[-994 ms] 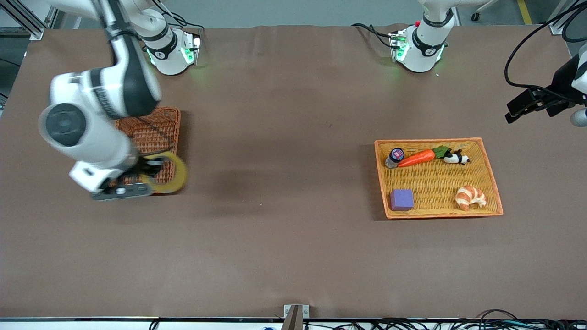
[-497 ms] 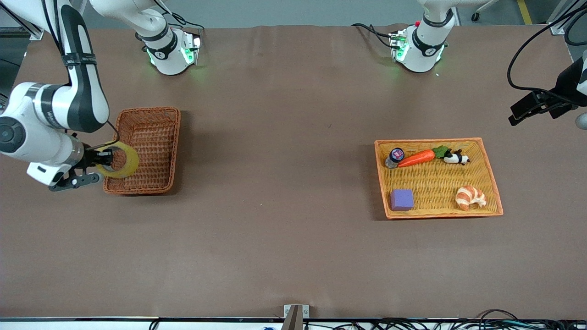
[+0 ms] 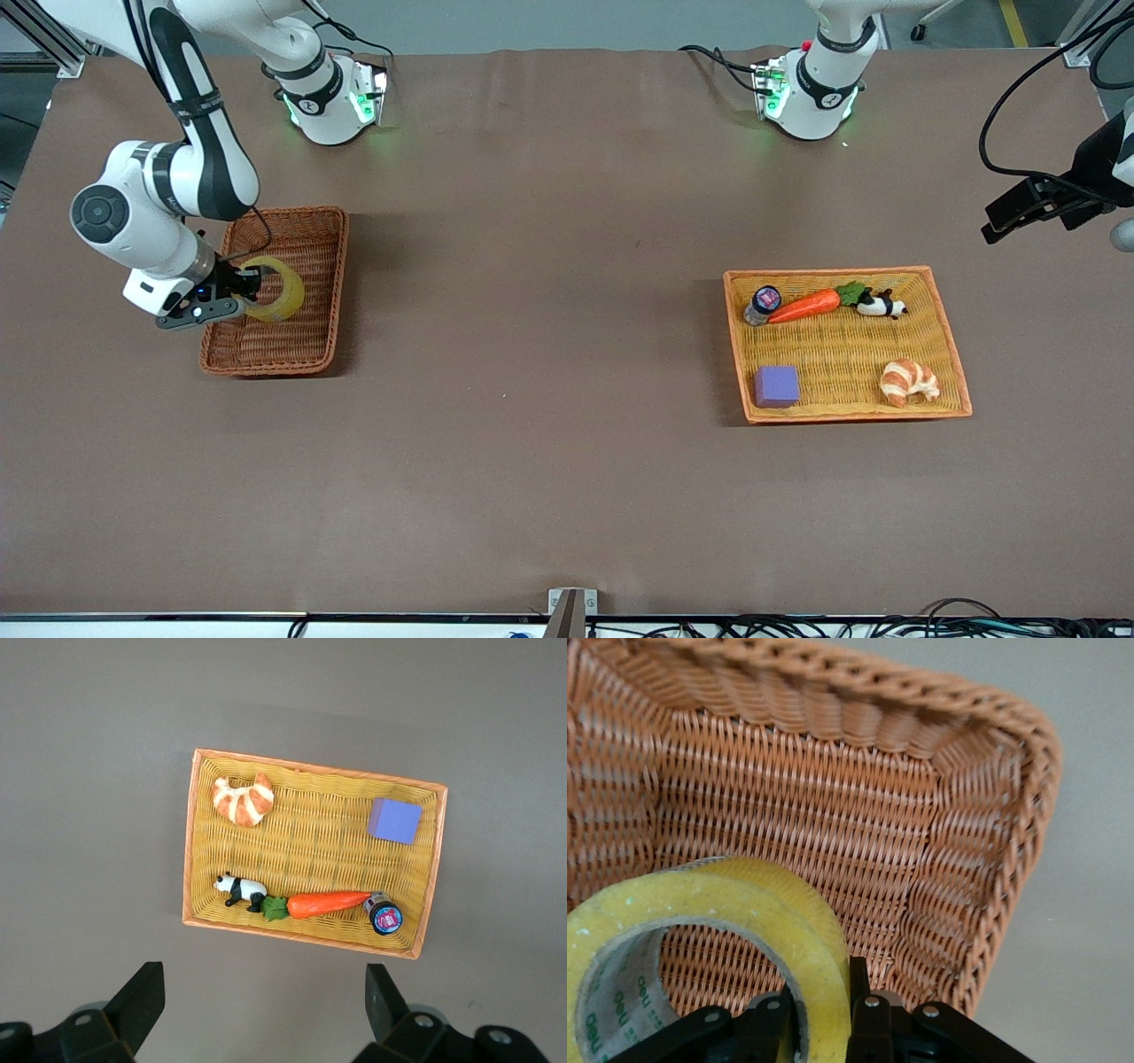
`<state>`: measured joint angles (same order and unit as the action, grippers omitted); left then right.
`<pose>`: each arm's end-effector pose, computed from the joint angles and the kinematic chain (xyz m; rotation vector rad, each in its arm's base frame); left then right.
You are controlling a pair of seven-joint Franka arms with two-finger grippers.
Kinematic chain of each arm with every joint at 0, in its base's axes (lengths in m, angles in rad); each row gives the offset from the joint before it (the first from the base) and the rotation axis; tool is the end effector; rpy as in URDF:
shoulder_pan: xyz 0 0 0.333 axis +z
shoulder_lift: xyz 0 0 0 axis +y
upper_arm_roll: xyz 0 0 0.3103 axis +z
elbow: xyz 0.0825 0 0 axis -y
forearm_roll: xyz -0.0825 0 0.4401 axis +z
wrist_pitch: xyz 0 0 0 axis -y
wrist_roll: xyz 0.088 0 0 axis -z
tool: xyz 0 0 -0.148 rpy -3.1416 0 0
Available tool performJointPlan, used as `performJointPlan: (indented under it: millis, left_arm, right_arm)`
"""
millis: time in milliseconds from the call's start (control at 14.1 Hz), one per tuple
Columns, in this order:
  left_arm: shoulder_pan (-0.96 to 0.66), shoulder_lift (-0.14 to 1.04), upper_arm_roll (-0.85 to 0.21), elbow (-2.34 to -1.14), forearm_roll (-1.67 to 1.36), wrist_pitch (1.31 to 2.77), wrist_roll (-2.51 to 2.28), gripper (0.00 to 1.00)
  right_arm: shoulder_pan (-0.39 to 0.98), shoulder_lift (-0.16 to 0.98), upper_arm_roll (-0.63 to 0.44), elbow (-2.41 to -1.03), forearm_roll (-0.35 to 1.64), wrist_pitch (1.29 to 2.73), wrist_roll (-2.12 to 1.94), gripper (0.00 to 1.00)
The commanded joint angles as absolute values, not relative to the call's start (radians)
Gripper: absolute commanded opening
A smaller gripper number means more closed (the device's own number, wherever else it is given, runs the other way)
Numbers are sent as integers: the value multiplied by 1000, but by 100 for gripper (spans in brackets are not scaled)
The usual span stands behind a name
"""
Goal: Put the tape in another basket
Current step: 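Lower the tape into the basket and open the right gripper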
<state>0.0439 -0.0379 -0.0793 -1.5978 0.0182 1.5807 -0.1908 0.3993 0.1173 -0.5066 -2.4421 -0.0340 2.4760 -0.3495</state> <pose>0.6006 -0.0193 0.5873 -3.1132 -0.2424 -0.0358 0.5032 -0.0632 0.1622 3.0514 0.4155 -0.1311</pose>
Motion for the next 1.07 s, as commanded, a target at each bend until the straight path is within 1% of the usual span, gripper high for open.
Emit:
performJointPlan:
  millis: [0,142,355,497,639,710,781,852,923,994]
  left_arm:
    - [41,-41,-81,-1603,17,1595,-175,100]
    - [41,-35,-81,-1595,17,1595,-175,100]
    - [41,-34,-83,-1595,15,1595,-178,100]
    - [41,-34,-83,-1595,15,1595,-184,100]
    - [37,-34,-84,-1591,15,1595,-192,100]
    - [37,-32,-84,-1591,15,1595,-192,100]
    - [37,-32,-86,-1591,17,1595,-190,100]
    - [37,-32,-86,-1591,17,1595,-190,100]
    - [37,-31,-84,-1591,17,1595,-189,100]
    - [35,-28,-84,-1589,17,1595,-189,100]
  right_arm:
    - [407,94,-517,-2511,-31,2540,-367,3]
    - [407,103,-517,-2539,-31,2575,-365,4]
    - [407,112,-517,-2546,-31,2585,-367,7]
    - [407,138,-517,-2546,-31,2612,-367,16]
    - [407,153,-517,-2545,-31,2628,-365,41]
    - [407,153,-515,-2543,-31,2626,-364,61]
    - [407,152,-515,-2536,-31,2622,-359,85]
    - [407,146,-515,-2511,-31,2609,-353,100]
    - [407,132,-515,-2478,-31,2576,-351,100]
    - [399,109,-515,-2408,-31,2487,-341,100]
